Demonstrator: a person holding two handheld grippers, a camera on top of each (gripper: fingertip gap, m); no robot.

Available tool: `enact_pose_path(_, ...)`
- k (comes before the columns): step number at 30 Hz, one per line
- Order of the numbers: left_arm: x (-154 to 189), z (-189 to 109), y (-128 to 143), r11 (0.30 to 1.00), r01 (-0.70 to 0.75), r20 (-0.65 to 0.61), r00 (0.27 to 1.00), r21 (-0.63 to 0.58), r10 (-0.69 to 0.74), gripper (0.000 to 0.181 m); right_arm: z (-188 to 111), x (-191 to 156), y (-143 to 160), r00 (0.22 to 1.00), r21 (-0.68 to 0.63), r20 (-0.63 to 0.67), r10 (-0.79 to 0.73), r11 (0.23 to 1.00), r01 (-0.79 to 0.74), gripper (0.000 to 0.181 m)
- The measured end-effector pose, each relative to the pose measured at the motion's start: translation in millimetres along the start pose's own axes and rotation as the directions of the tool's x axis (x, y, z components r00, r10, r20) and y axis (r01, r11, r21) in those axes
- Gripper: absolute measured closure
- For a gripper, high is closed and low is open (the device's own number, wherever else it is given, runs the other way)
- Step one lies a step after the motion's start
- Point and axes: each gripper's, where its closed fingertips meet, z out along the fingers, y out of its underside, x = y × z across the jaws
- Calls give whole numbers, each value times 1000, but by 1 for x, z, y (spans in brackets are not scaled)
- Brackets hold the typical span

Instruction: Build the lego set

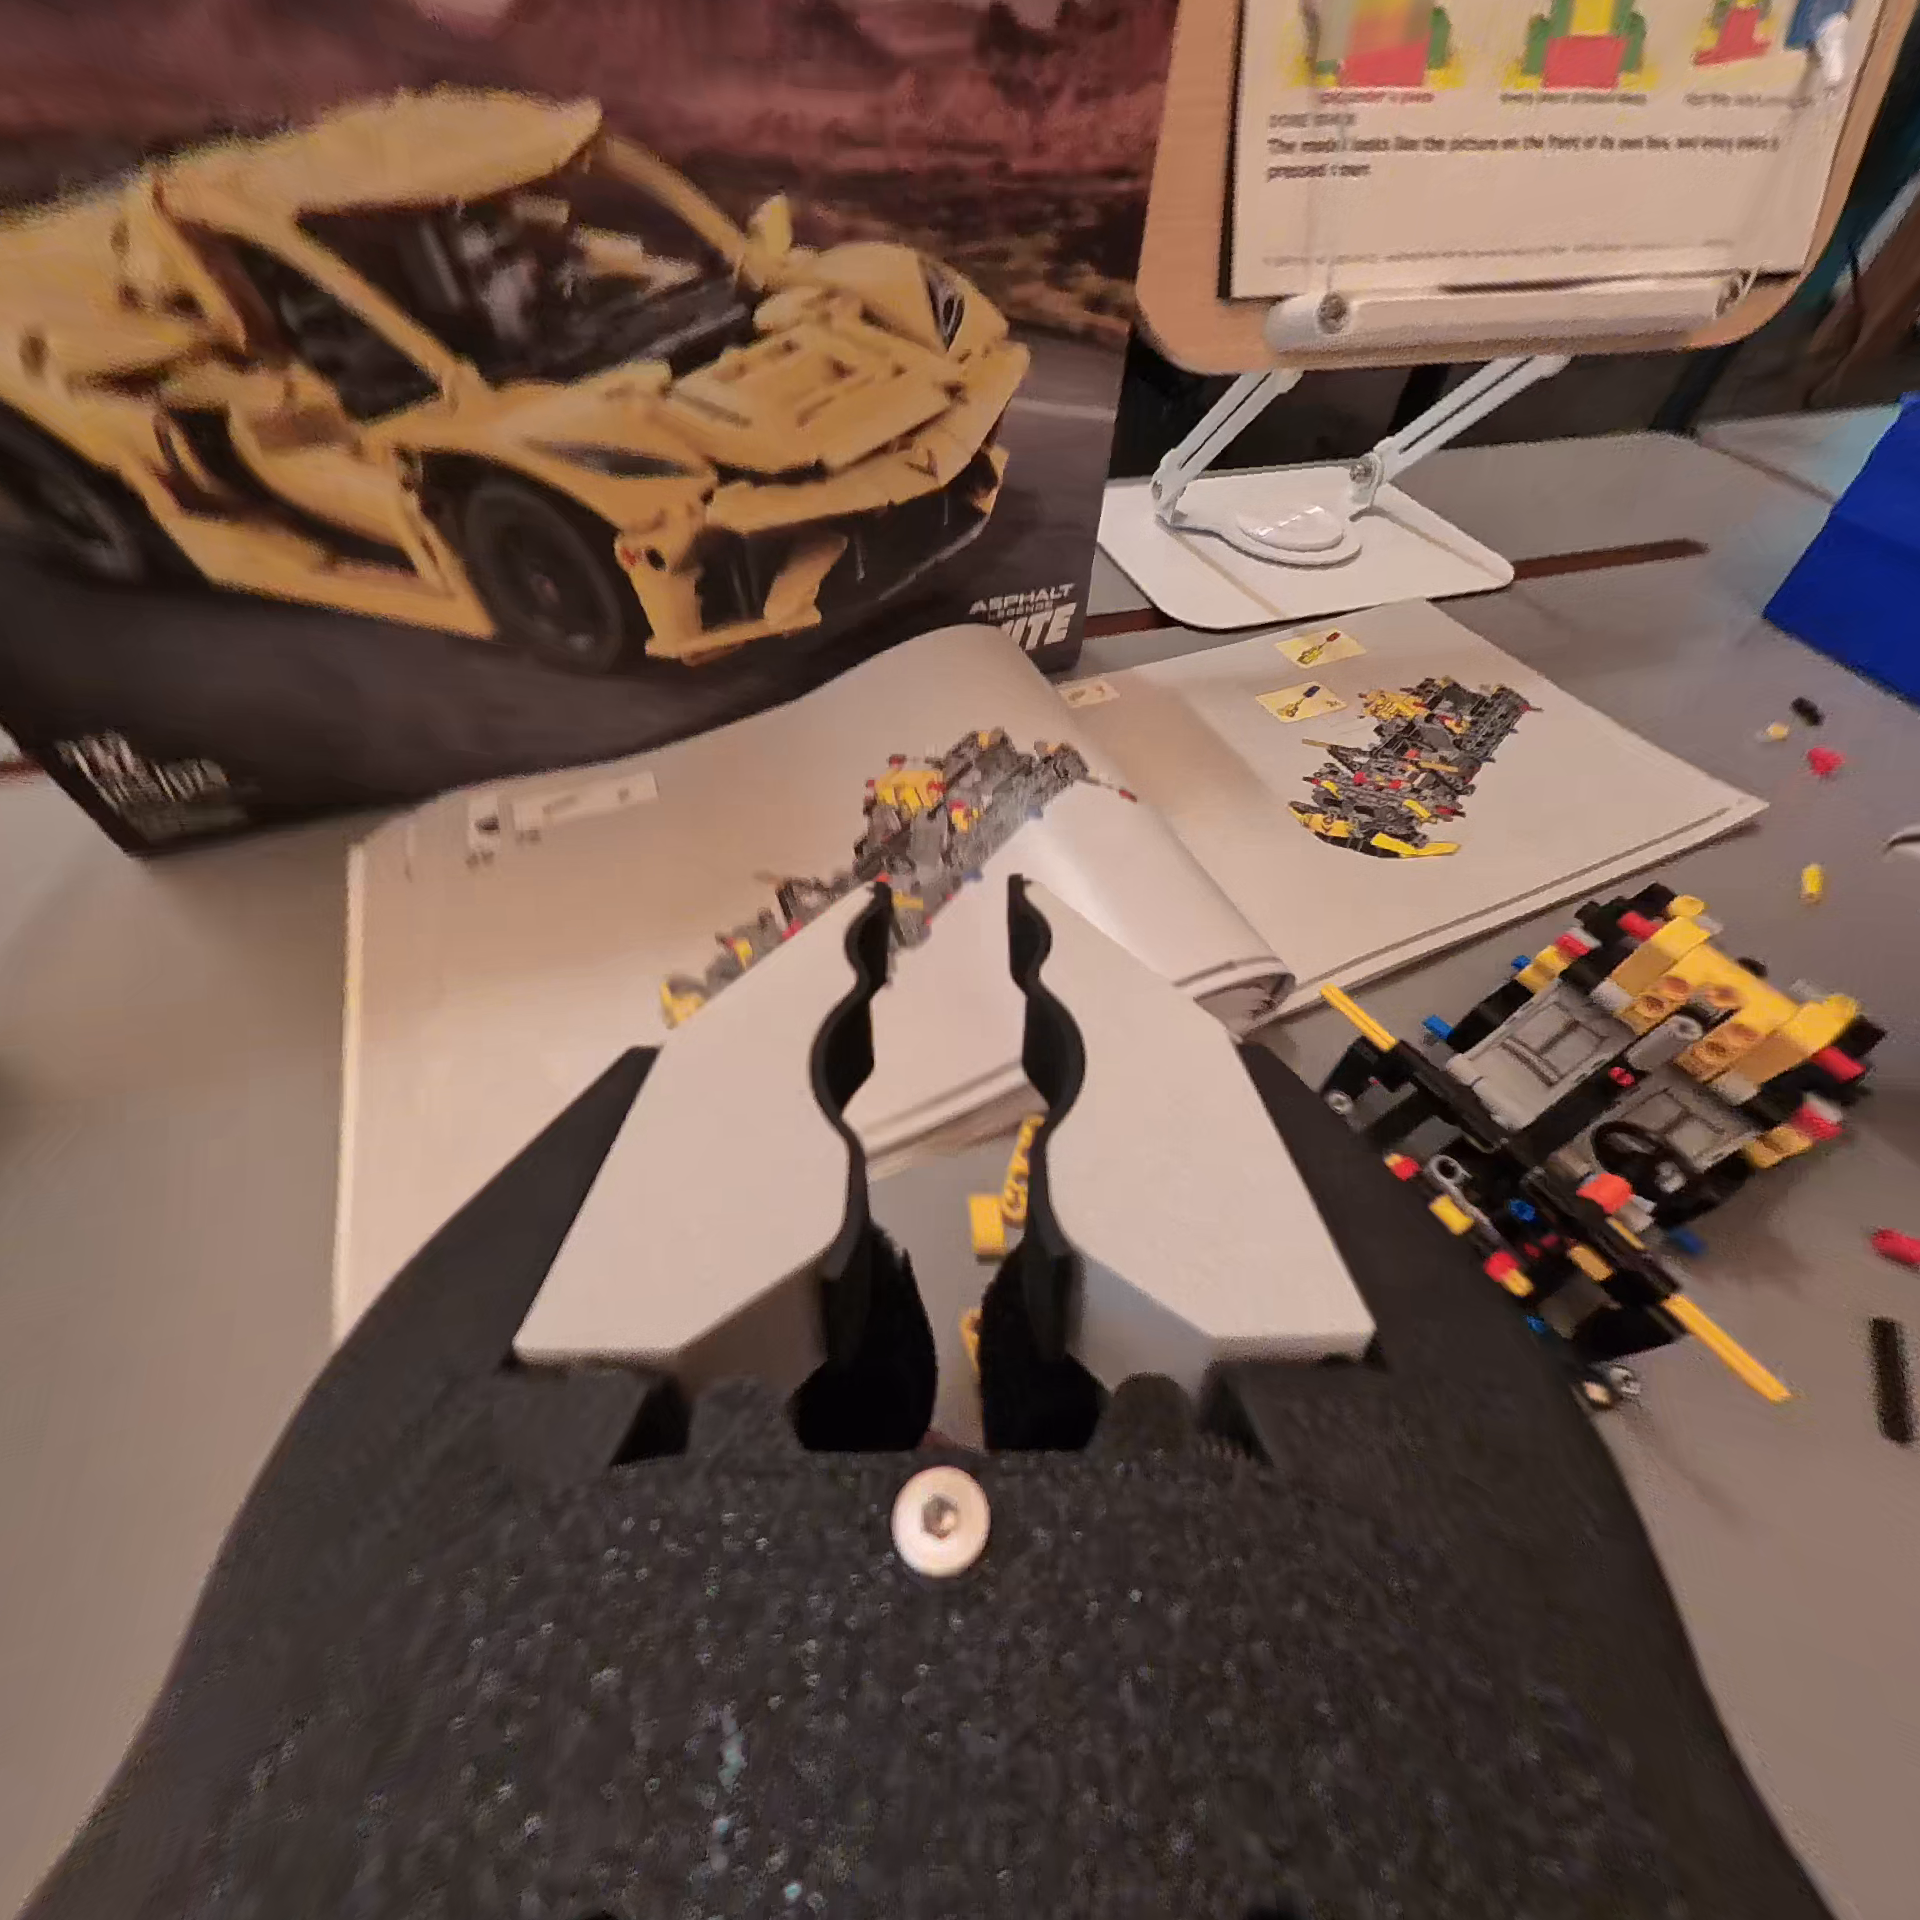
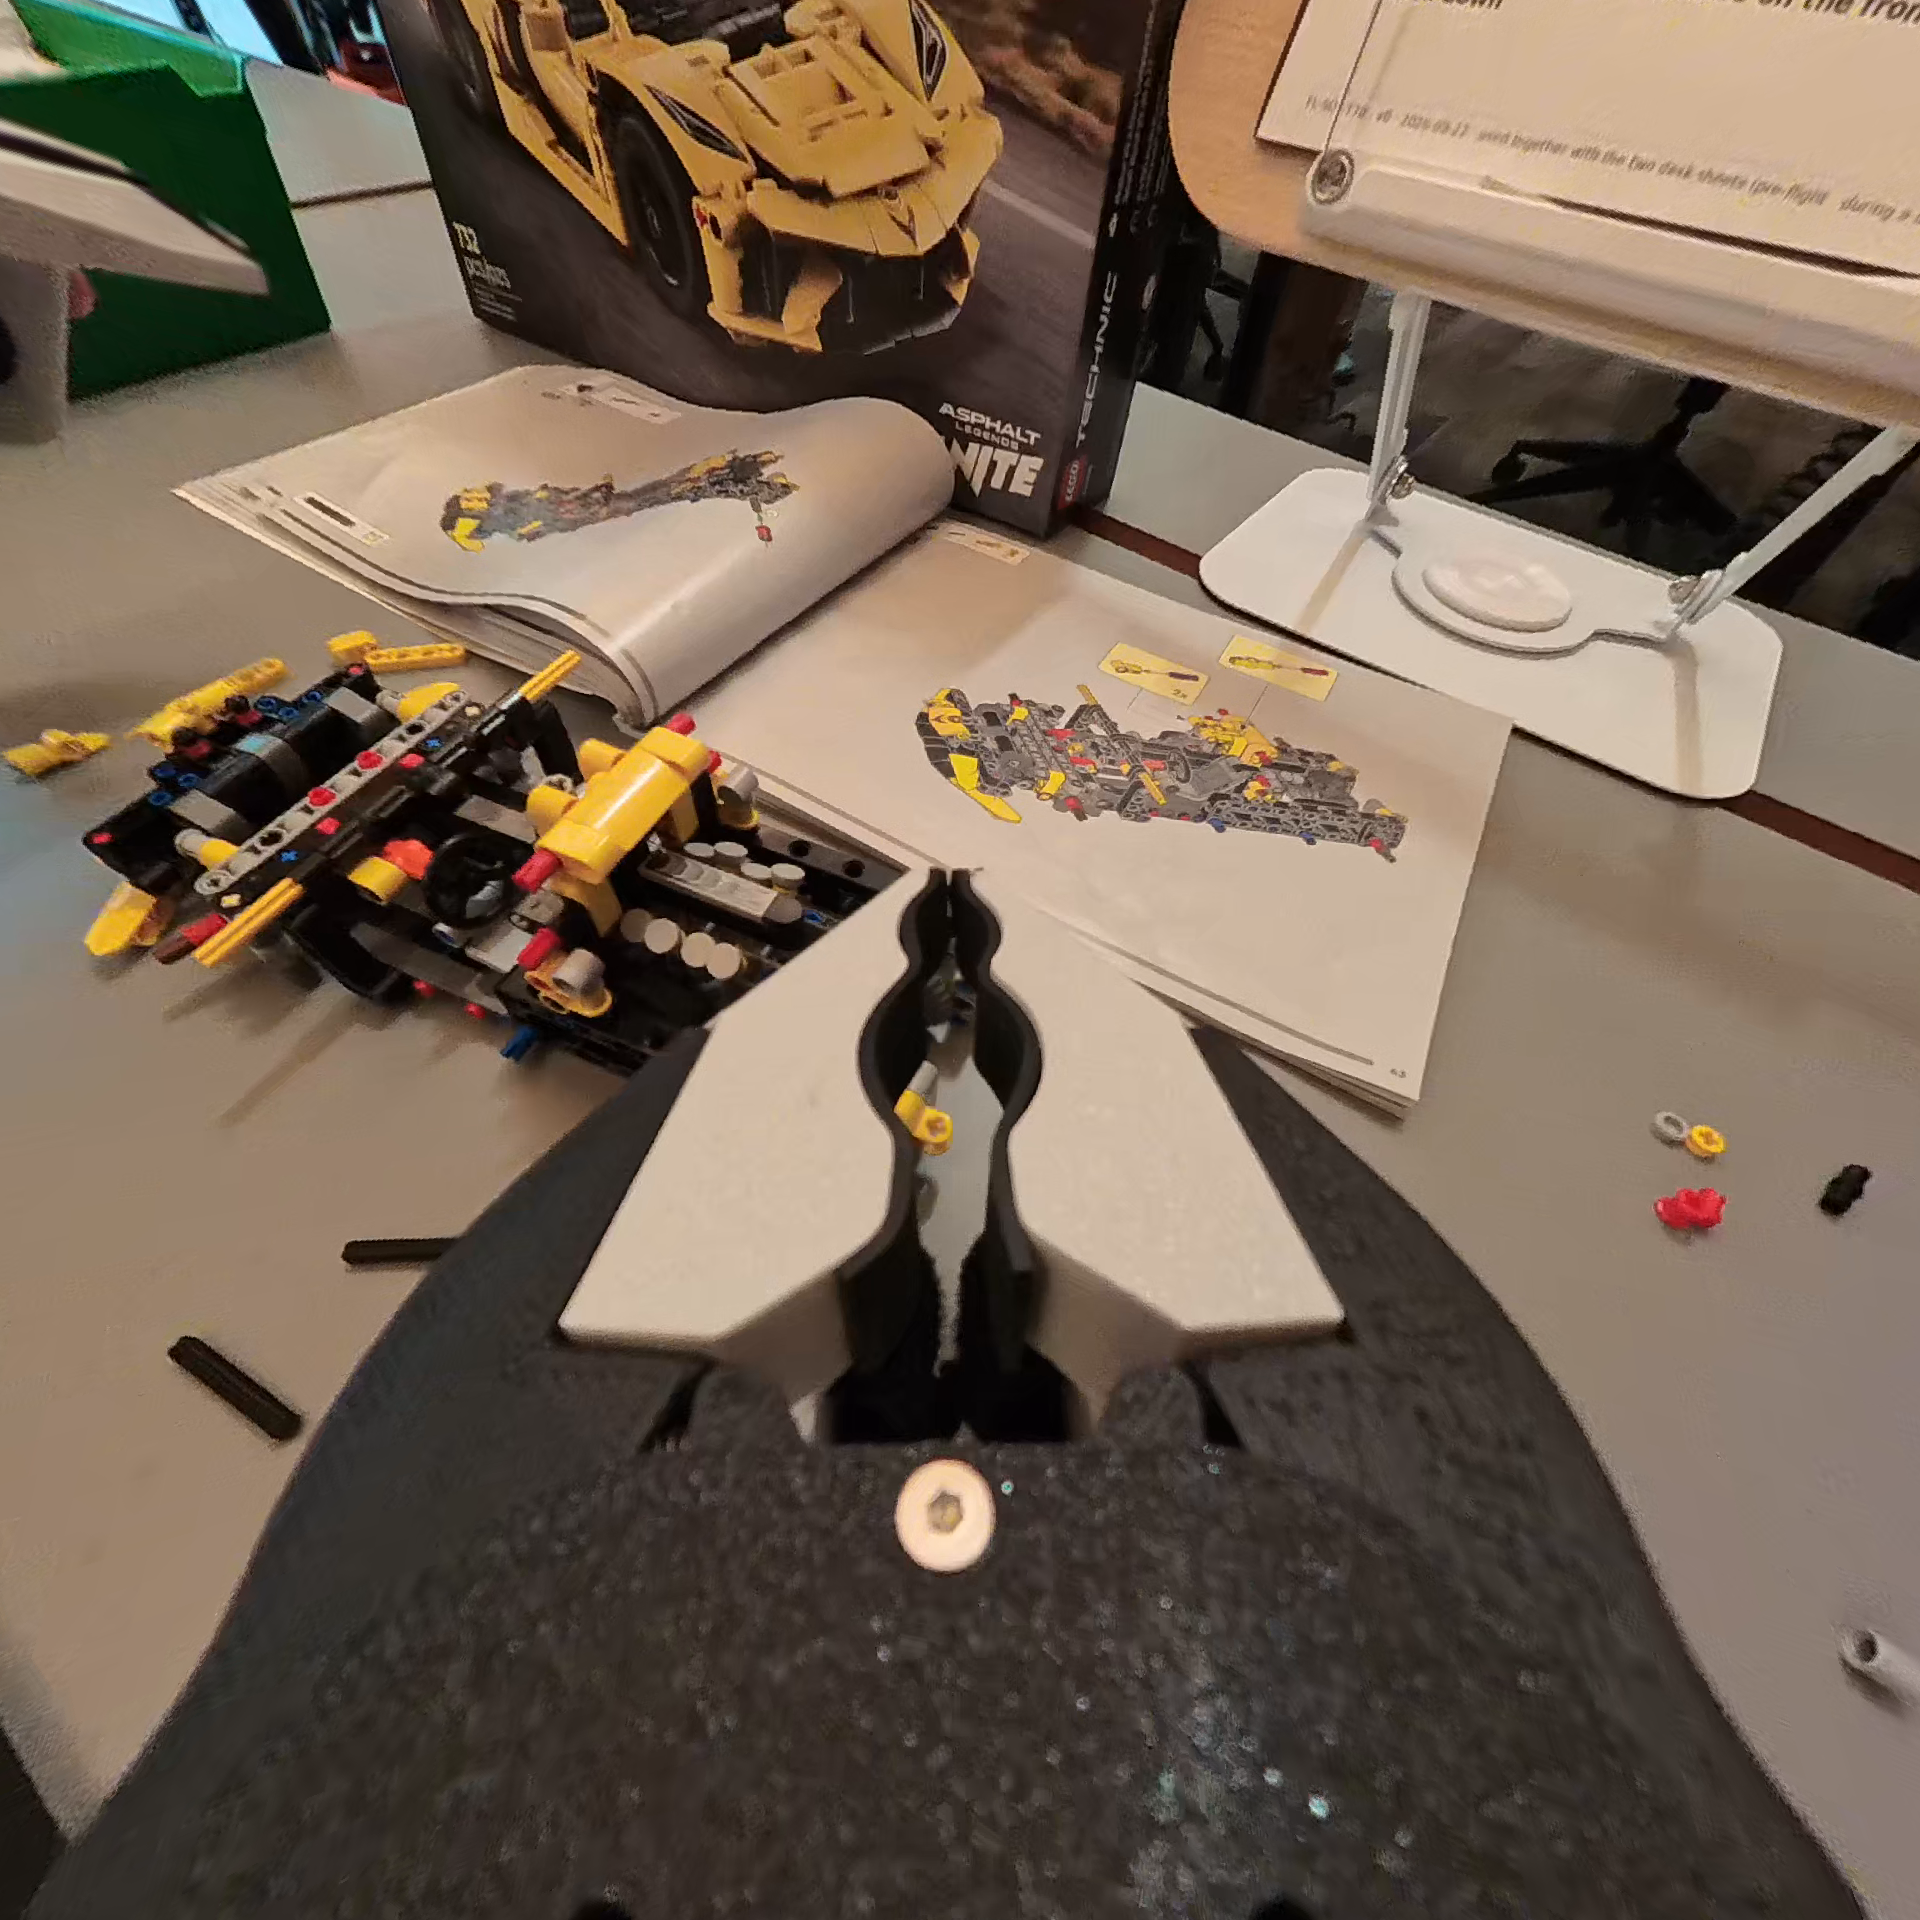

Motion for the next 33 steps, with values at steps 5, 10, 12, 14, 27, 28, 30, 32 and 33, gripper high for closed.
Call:
enact_pose_path(5,11,30,-27,983,-147,-94,983,109,158,159,2,-1,-11,1000,20,21,10,1000,-10,181)
enact_pose_path(10,21,36,-7,987,-101,-186,975,125,124,159,-3,-15,-11,998,23,67,-5,1000,3,180)
enact_pose_path(12,26,33,-2,992,-60,-239,967,107,84,159,-4,-15,-8,998,11,61,-5,1000,4,179)
enact_pose_path(14,24,33,0,989,-81,-218,970,121,106,159,-5,-10,-7,999,-3,40,5,1000,-5,180)
enact_pose_path(27,59,8,-8,972,-150,-312,928,180,202,158,-23,-71,17,912,-130,395,107,990,-60,175)
enact_pose_path(28,67,4,-9,973,-139,-344,918,186,197,158,-27,-83,21,882,-151,461,100,988,-34,173)
enact_pose_path(30,78,0,-8,975,-133,-378,906,177,192,158,-34,-105,35,821,-200,567,66,978,59,169)
enact_pose_path(32,78,1,-5,978,-127,-378,908,165,182,158,-37,-117,48,786,-231,616,40,964,132,165)
enact_pose_path(33,77,1,-3,981,-114,-373,913,156,166,158,-40,-123,48,770,-236,637,47,962,136,164)
